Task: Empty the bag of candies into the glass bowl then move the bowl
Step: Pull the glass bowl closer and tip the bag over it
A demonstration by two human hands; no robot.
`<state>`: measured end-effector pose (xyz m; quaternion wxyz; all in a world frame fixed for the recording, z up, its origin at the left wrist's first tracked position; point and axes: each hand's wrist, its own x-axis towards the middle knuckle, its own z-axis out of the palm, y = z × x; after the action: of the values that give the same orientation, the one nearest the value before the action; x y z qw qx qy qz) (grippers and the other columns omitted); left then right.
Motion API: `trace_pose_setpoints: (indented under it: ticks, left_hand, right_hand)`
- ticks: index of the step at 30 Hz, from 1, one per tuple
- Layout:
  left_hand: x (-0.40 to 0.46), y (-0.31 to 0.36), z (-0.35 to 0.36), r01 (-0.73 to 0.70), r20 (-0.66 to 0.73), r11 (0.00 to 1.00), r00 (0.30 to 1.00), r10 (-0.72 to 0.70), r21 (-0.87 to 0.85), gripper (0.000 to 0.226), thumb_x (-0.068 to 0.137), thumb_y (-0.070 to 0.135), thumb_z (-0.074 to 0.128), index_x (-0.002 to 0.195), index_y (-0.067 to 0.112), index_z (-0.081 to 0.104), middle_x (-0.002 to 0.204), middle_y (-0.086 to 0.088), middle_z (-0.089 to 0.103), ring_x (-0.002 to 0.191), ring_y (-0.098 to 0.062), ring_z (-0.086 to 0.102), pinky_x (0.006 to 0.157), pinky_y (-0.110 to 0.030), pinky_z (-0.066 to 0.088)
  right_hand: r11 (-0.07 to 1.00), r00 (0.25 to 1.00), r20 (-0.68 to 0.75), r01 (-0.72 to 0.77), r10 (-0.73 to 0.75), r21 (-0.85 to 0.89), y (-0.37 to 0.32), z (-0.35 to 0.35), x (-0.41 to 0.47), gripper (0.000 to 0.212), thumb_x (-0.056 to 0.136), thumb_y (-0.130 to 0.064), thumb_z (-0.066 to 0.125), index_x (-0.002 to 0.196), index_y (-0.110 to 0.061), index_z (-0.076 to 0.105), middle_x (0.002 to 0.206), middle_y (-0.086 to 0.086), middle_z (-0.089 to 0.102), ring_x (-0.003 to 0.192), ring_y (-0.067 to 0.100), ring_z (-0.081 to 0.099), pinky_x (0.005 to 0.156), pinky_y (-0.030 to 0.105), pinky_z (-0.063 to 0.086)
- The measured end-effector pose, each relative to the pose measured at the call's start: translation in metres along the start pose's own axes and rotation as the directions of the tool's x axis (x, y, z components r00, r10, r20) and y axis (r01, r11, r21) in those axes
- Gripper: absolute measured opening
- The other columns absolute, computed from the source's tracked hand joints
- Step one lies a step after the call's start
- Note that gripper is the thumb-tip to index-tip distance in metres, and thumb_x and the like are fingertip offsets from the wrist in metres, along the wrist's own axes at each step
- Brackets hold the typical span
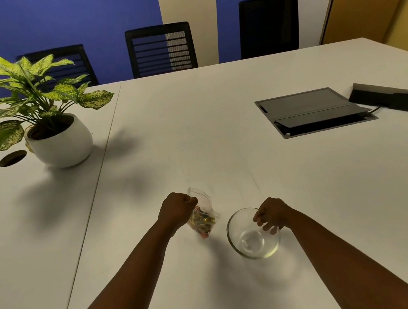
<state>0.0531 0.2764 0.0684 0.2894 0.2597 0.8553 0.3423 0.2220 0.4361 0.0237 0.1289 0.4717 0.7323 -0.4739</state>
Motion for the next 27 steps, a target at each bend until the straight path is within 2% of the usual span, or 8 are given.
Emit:
trace_pose_setpoints:
  ticks: [4, 7, 10, 15, 18, 20, 23, 27]
  left_hand:
    - [0.003, 0.001, -0.002, -0.015, -0.005, 1.0, 1.0, 0.015, -0.015, 0.016, 0.084, 0.012, 0.049, 0.07, 0.007, 0.055, 0.073, -0.014, 0.046, 0.071, -0.021, 0.042, 0.067, -0.031, 0.037]
    - [0.006, 0.003, -0.004, -0.026, -0.019, 0.998, 1.0, 0.025, -0.053, 0.018, 0.083, 0.01, 0.049, 0.066, 0.004, 0.054, 0.062, -0.01, 0.043, 0.063, -0.021, 0.038, 0.066, -0.031, 0.036]
    - [0.009, 0.007, -0.002, -0.025, -0.039, 0.998, 0.999, 0.022, -0.064, 0.018, 0.083, 0.011, 0.05, 0.066, 0.005, 0.05, 0.061, -0.009, 0.037, 0.066, -0.023, 0.035, 0.066, -0.031, 0.035]
    - [0.012, 0.017, 0.0, -0.031, -0.009, 0.988, 1.0, 0.03, -0.152, 0.027, 0.088, 0.015, 0.05, 0.063, 0.008, 0.053, 0.08, -0.014, 0.055, 0.074, -0.025, 0.053, 0.059, -0.027, 0.048]
    - [0.01, 0.026, 0.003, -0.061, 0.031, 0.957, 0.997, 0.073, -0.283, 0.024, 0.091, 0.016, 0.049, 0.074, 0.004, 0.061, 0.091, -0.015, 0.061, 0.089, -0.024, 0.059, 0.061, -0.025, 0.052]
    - [0.008, 0.033, 0.005, -0.084, 0.082, 0.924, 0.989, 0.123, -0.373, 0.027, 0.093, 0.015, 0.046, 0.093, -0.003, 0.065, 0.1, -0.014, 0.062, 0.096, -0.026, 0.062, 0.062, -0.025, 0.055]
    - [0.005, 0.042, 0.009, -0.13, 0.132, 0.877, 0.968, 0.214, -0.463, 0.033, 0.096, 0.012, 0.039, 0.11, -0.008, 0.061, 0.105, -0.013, 0.063, 0.096, -0.026, 0.065, 0.057, -0.02, 0.058]
    - [0.0, 0.049, 0.014, -0.164, 0.174, 0.822, 0.937, 0.302, -0.546, 0.03, 0.098, 0.013, 0.037, 0.098, 0.006, 0.066, 0.098, -0.009, 0.067, 0.089, -0.021, 0.068, 0.059, -0.021, 0.06]
  right_hand:
    - [1.0, 0.999, -0.047, 0.012, -0.011, 0.023, 0.004, 0.007, 0.007, 0.023, 0.088, 0.005, 0.051, 0.106, 0.008, 0.065, 0.09, 0.016, 0.06, 0.06, 0.018, 0.057, 0.056, 0.027, 0.049]
    - [0.999, 0.997, -0.078, 0.018, -0.016, 0.035, 0.009, 0.01, 0.013, 0.021, 0.086, 0.005, 0.053, 0.101, 0.007, 0.067, 0.087, 0.016, 0.062, 0.06, 0.019, 0.058, 0.065, 0.034, 0.054]
    - [1.0, 0.997, -0.079, 0.023, -0.022, 0.015, 0.01, 0.01, 0.015, 0.013, 0.083, 0.002, 0.059, 0.076, -0.002, 0.07, 0.085, 0.014, 0.063, 0.064, 0.022, 0.06, 0.076, 0.04, 0.056]
    - [0.964, 0.956, -0.234, 0.117, -0.174, -0.239, 0.001, 0.007, 0.011, 0.041, 0.086, -0.043, 0.057, 0.062, -0.01, 0.06, 0.071, 0.007, 0.062, 0.085, 0.025, 0.06, 0.071, 0.028, 0.044]
    - [0.95, 0.9, -0.372, 0.288, -0.225, 0.12, -0.013, 0.004, 0.012, 0.045, 0.088, -0.037, 0.057, 0.098, 0.006, 0.068, 0.098, 0.025, 0.07, 0.091, 0.034, 0.065, 0.083, 0.039, 0.053]
    - [0.853, 0.967, -0.172, 0.245, -0.185, 0.461, -0.024, 0.002, 0.009, 0.049, 0.087, -0.039, 0.057, 0.114, 0.003, 0.062, 0.099, 0.017, 0.066, 0.089, 0.024, 0.061, 0.074, 0.033, 0.055]
    - [0.777, 0.967, 0.063, 0.157, -0.245, 0.61, -0.031, 0.001, 0.004, 0.052, 0.092, -0.047, 0.043, 0.119, -0.005, 0.058, 0.106, 0.012, 0.062, 0.096, 0.023, 0.06, 0.075, 0.027, 0.054]
    - [0.633, 0.925, 0.222, 0.026, -0.309, 0.773, -0.024, -0.002, 0.003, 0.054, 0.087, -0.054, 0.043, 0.113, -0.01, 0.061, 0.108, 0.015, 0.061, 0.1, 0.03, 0.06, 0.074, 0.036, 0.056]
